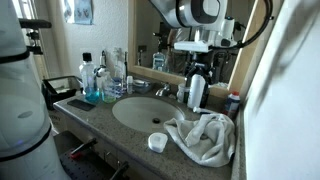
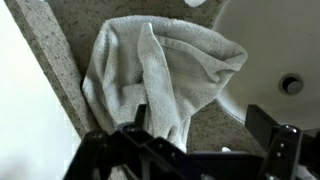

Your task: Wipe the mirror with the towel

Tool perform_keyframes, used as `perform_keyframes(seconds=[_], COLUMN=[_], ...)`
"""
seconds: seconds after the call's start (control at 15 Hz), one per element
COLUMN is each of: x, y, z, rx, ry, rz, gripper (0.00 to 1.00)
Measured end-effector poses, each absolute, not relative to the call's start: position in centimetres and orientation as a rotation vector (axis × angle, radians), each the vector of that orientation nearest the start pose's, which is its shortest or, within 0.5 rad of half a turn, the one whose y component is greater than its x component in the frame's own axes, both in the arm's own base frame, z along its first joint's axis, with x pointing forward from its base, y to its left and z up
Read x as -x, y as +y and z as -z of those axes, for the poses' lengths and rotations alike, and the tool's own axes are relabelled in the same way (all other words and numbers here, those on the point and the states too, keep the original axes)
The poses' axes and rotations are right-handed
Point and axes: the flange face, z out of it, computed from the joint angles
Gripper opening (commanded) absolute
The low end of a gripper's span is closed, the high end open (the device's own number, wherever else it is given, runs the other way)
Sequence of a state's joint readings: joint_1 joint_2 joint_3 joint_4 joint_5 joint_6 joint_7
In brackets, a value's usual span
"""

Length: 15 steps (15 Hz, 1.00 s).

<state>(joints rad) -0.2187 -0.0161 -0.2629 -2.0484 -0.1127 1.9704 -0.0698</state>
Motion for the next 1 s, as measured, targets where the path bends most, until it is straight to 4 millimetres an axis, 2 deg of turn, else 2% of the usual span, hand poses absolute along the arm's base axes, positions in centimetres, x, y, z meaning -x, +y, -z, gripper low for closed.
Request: perform_keyframes(seconds=[0.4, 0.8, 0.87, 0.93, 1.0], x=[-48.2, -49.4, -49.6, -49.8, -50.0], y=[-30.7, -32.5, -32.6, -32.7, -32.8], z=[-37.3, -31.5, -30.6, -29.7, -28.9], rx=[3.185, 3.212, 3.218, 3.223, 3.228], ry=[0.628, 0.653, 0.650, 0.650, 0.648], rz=[-0.121, -0.070, -0.066, -0.062, -0.058], gripper=[1.00, 1.00, 0.75, 0.74, 0.68])
